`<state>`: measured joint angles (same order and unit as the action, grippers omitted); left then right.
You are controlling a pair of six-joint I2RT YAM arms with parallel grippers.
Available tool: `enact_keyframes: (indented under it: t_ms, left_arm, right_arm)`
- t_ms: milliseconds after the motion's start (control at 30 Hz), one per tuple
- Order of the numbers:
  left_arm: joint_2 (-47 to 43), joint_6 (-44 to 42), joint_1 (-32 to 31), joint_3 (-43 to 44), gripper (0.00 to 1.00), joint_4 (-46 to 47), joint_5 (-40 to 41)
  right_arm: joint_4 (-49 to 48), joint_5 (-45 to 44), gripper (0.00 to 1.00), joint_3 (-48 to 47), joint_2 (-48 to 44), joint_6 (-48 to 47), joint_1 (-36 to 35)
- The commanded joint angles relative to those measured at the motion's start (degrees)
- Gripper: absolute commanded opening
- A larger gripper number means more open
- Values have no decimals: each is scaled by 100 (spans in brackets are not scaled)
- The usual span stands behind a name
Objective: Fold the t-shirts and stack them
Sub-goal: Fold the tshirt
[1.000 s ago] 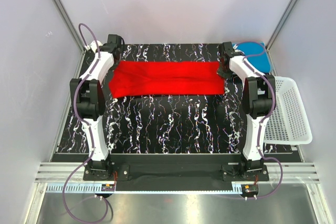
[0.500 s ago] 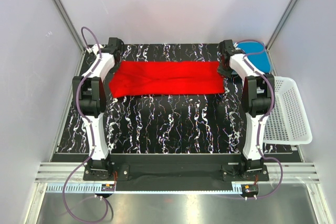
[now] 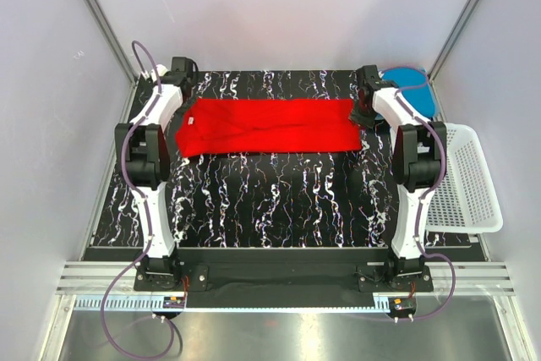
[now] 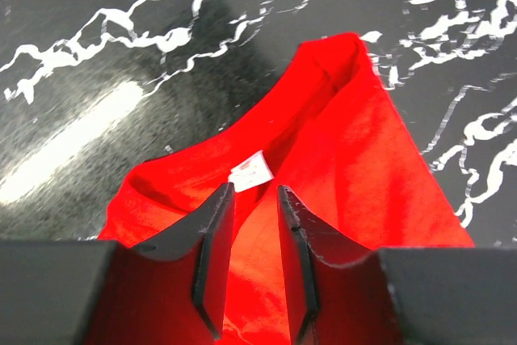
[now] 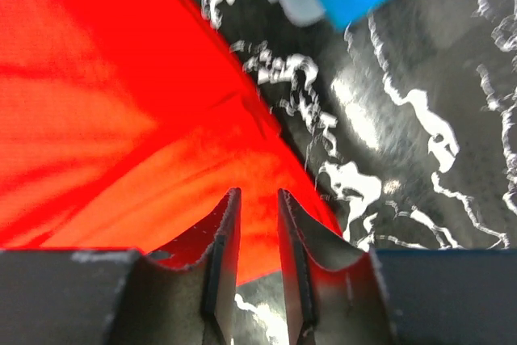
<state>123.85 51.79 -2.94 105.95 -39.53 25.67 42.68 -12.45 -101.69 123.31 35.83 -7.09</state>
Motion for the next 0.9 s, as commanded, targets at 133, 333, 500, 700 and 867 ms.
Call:
enact_keyframes:
  t_ms: [133, 333, 500, 700, 867]
  left_arm:
    - [-1037, -968, 118, -565, 33, 648, -475]
    - [-1775, -1031, 118, -1654, 36, 691, -791]
    - [-1979, -1048, 109, -2481, 37, 754, -1714]
    - [-1838, -1065, 118, -2729, 38, 605, -1759]
    - [-2216, -1373, 136, -2817, 55, 420, -1164]
  right_arm:
    - [-435, 718, 29, 781, -606, -226, -20]
    - [-629, 770, 29, 1282, -624, -288, -20]
    - [-603, 437, 28, 1669, -641, -305, -20]
    - [-725, 199, 27, 2188, -940, -340, -20]
    - [-752, 164, 27, 2364, -1107, -367, -20]
